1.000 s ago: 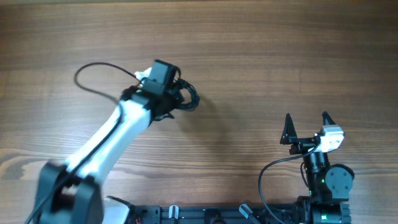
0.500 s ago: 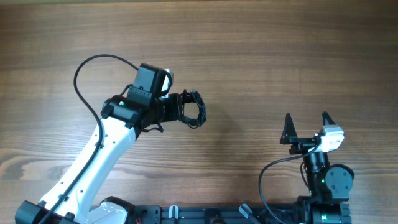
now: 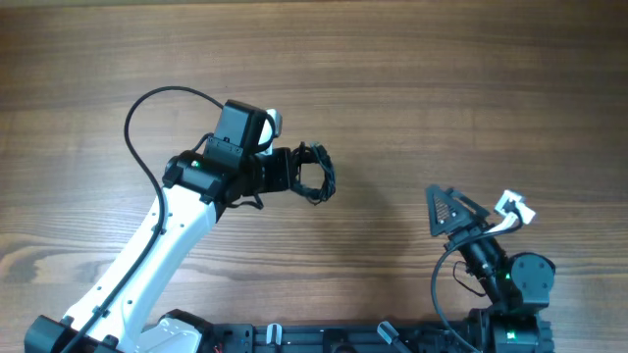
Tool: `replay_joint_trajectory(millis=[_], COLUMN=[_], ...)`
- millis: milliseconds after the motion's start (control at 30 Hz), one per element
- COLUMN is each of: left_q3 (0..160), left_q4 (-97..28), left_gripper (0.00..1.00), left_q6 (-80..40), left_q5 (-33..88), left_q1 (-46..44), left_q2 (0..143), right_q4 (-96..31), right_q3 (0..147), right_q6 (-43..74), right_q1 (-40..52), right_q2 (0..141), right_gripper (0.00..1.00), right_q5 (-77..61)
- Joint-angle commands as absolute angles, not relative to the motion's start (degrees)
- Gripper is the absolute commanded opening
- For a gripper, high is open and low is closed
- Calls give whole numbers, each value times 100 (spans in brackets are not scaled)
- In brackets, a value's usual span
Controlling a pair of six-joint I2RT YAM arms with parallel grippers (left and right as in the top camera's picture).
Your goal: Untangle cables
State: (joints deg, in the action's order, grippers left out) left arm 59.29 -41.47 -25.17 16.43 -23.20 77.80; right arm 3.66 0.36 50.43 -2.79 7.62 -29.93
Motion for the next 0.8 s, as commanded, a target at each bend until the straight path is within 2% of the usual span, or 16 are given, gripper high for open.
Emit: replay_joint_trajectory(millis=[0, 233, 333, 367, 400, 467, 533, 567, 600, 700, 767], left_q3=[5957, 5953, 5935, 5924, 5922, 5918, 5916, 5916, 5913, 5913, 5916], left_q4=[-3977, -3940, -3946, -3946, -3968, -4014, -4010, -4005, -4007, -4012, -4005], left_gripper=[4, 4, 4, 4, 4, 4, 4, 4, 4, 4, 4], left_q6=[-2856, -3048, -2842, -2716, -2582, -2200, -1793, -1651, -1428, -923, -703], left_q5=[1754, 1533, 1535, 1540, 1540, 1562, 1564, 1566, 1566, 1564, 1562], left_q1=[-2342, -2342, -2342, -2342, -2342, -2375, -2486, -2556, -2676, -3017, -3183], left_q2=[7813, 7885, 7894, 7894, 7894, 7894, 7894, 7894, 7894, 7894, 7894], right_q4=[534, 569, 1697, 2027, 2338, 2825, 3358, 3446, 3538, 3841, 4141], right_q3=[268, 1640, 1850, 1850, 1852, 1852, 1852, 1852, 1852, 1852, 1852], right_q6=[4364, 3684, 4412, 4591, 4676, 4722, 4646, 4646, 4644, 4639, 4453], right_q1=[-255, -252, -255, -252, -252, -239, -80, 10, 187, 694, 1050], right_q2=[1138, 3140, 4268, 4554, 4875, 5424, 5992, 6160, 6431, 6932, 7183], right_gripper=[100, 100, 100, 94, 76, 56, 48, 48, 58, 72, 74], right_q5=[-3590, -4755, -5902, -6003, -6042, -6372, -6879, -6936, -6945, -6928, -6825])
